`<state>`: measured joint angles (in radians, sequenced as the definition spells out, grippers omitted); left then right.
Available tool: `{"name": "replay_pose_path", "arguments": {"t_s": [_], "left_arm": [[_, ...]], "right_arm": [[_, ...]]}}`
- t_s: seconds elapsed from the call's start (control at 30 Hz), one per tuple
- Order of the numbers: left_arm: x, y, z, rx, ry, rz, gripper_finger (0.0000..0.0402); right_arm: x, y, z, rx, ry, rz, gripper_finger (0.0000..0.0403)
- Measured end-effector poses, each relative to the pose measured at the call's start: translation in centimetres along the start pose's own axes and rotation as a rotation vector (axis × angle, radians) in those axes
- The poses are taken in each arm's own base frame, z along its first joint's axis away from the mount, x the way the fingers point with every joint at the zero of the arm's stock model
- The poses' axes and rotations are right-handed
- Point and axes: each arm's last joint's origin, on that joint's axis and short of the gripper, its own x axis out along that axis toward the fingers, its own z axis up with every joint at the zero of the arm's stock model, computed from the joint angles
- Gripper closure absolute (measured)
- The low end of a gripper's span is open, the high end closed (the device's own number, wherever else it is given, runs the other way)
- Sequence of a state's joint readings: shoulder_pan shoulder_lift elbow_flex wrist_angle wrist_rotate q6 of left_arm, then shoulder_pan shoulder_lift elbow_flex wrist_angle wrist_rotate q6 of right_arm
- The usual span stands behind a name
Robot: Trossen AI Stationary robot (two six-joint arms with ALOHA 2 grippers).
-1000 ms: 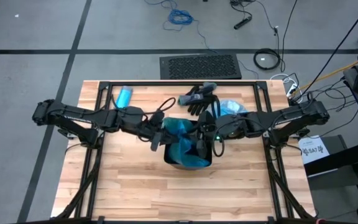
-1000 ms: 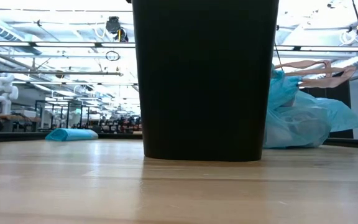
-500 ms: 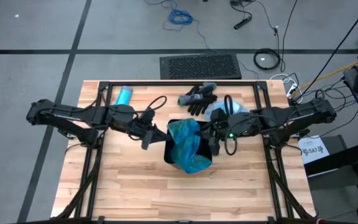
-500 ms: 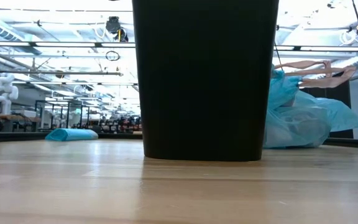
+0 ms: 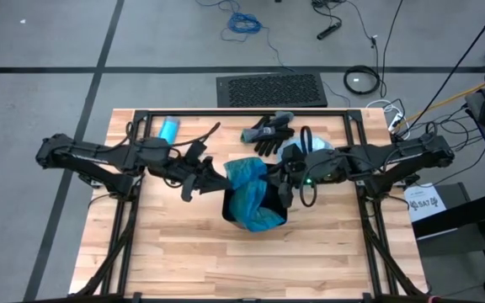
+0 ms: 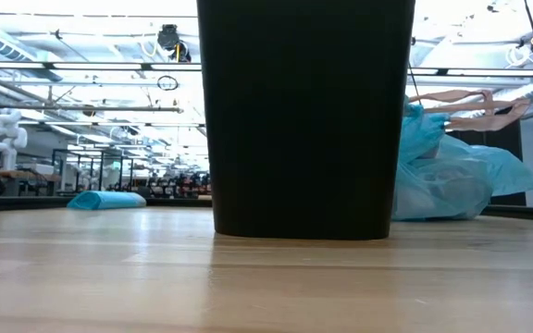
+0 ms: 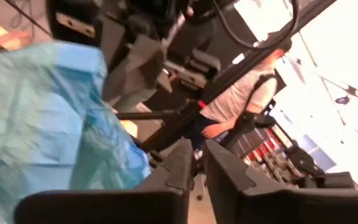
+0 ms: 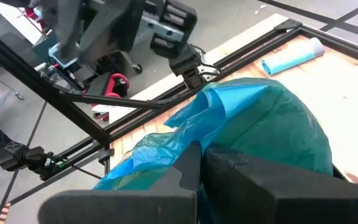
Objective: Place trash/remove bag and relplace
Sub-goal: Put the blue trash bag into the black trash bin
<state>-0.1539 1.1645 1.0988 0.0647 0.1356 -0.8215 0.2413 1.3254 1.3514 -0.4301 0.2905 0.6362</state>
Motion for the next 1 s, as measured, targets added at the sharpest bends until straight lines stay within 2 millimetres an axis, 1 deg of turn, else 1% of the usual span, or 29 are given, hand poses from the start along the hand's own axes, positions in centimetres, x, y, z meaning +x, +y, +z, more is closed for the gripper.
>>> {"name": "replay_pose_path", "arguments": {"t_s": [0.07, 0.27, 0.37, 0.43, 0.53, 0.67, 0.87, 1.0], "left_arm": [[0.2, 0.1, -0.1, 0.002, 0.014, -0.001, 0.034], [1.9, 1.1, -0.9, 0.013, 0.04, 0.015, 0.027], [3.1, 1.3, -1.5, 0.011, 0.067, -0.024, 0.0237], [3.5, 1.4, -1.8, 0.012, 0.084, -0.053, 0.0223], [3.6, 1.5, -1.8, -0.013, 0.082, -0.047, 0.0216], [3.4, 1.4, -1.9, -0.007, 0.029, 0.058, 0.0215], [3.0, 0.0, -1.6, 0.044, 0.068, 0.279, 0.0215], [3.3, -1.1, -1.2, 0.06, 0.057, 0.318, 0.0215]], "right_arm": [[0.0, 0.0, 0.0, -0.001, 0.0, 0.0, 0.0403], [0.0, 0.0, 0.0, -0.001, 0.0, 0.001, 0.0403], [0.0, 0.0, 0.0, -0.002, 0.001, -0.002, 0.0403], [0.0, 0.0, 0.0, -0.002, -0.005, -0.012, 0.0403], [0.1, -0.1, 0.0, -0.003, -0.011, -0.026, 0.0403], [0.2, -0.2, 0.1, 0.0, -0.016, -0.029, 0.0403], [0.3, -0.3, 0.2, -0.006, -0.016, -0.033, 0.0403], [0.3, -0.4, 0.3, -0.008, -0.021, -0.037, 0.0403]]}}
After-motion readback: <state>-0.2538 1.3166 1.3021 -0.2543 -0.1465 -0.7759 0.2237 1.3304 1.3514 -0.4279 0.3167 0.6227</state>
